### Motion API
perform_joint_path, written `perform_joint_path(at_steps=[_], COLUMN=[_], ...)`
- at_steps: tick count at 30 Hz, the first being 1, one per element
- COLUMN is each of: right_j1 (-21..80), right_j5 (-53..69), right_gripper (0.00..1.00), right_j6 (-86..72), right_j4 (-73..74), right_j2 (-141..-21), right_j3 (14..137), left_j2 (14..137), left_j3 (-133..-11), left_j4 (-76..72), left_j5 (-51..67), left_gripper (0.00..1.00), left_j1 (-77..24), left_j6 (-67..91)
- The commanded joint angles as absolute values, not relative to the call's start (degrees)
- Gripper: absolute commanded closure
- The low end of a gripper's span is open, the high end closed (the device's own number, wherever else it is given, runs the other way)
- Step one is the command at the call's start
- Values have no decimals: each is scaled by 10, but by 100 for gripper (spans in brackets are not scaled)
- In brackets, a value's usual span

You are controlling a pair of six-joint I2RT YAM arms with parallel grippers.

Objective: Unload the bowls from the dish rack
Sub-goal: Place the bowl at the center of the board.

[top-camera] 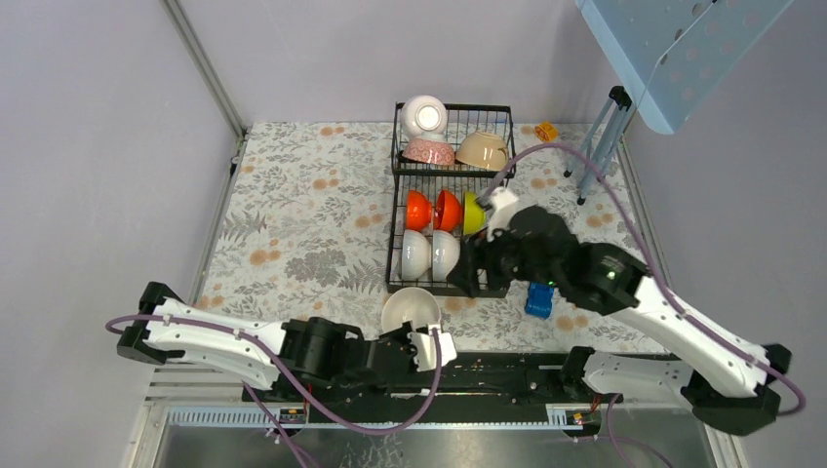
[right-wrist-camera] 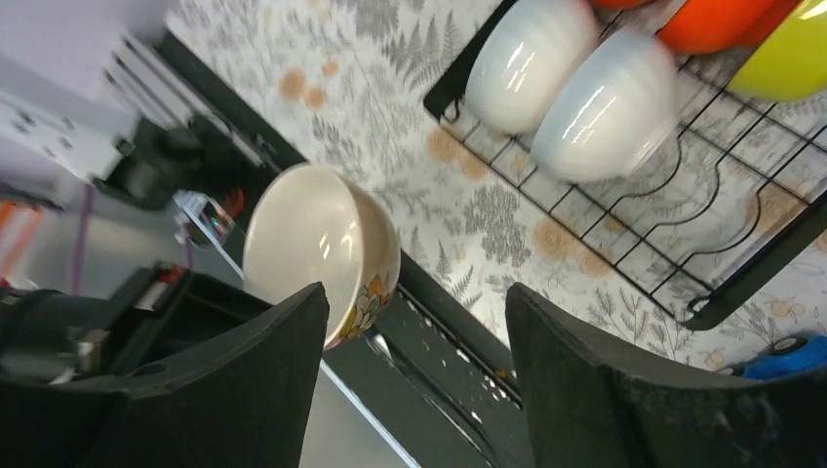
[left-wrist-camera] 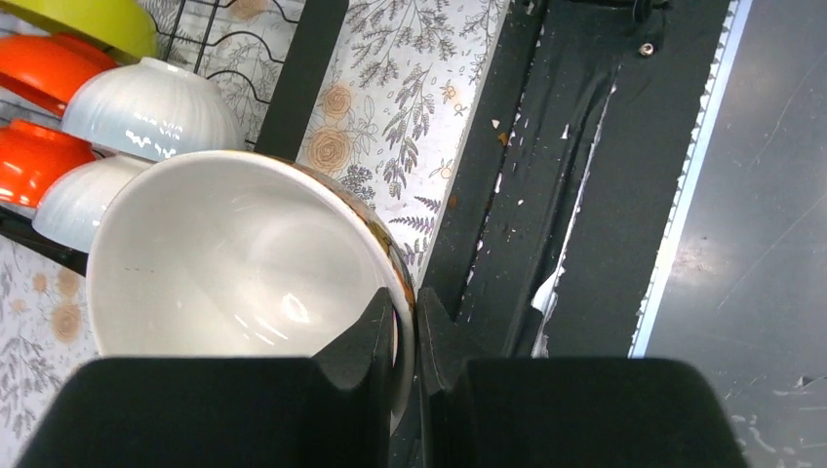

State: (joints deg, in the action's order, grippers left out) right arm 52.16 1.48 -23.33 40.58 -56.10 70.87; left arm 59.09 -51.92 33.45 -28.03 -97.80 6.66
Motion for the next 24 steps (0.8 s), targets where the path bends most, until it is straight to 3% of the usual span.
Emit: perform_joint_path(at_steps=[1, 7, 14, 24], right_j1=[612, 675, 786, 810], right_j5=[-96, -79, -170, -187], right_gripper=[26, 30, 33, 41], right_j6=[-223, -254, -296, -334], right_j4=[438, 384, 402, 320], right_j2=[-593, -583, -612, -640], right_j3=[713, 632, 628, 578], left_j2=[572, 562, 582, 592], left_j3=[-510, -464, -456, -454], left_j4=[296, 292, 288, 272], left_j5=[-307, -295, -279, -262], left_gripper=[100, 100, 100, 100], left_j1=[-1001, -1030, -1048, -1055], left_j6=[-9, -12, -25, -24])
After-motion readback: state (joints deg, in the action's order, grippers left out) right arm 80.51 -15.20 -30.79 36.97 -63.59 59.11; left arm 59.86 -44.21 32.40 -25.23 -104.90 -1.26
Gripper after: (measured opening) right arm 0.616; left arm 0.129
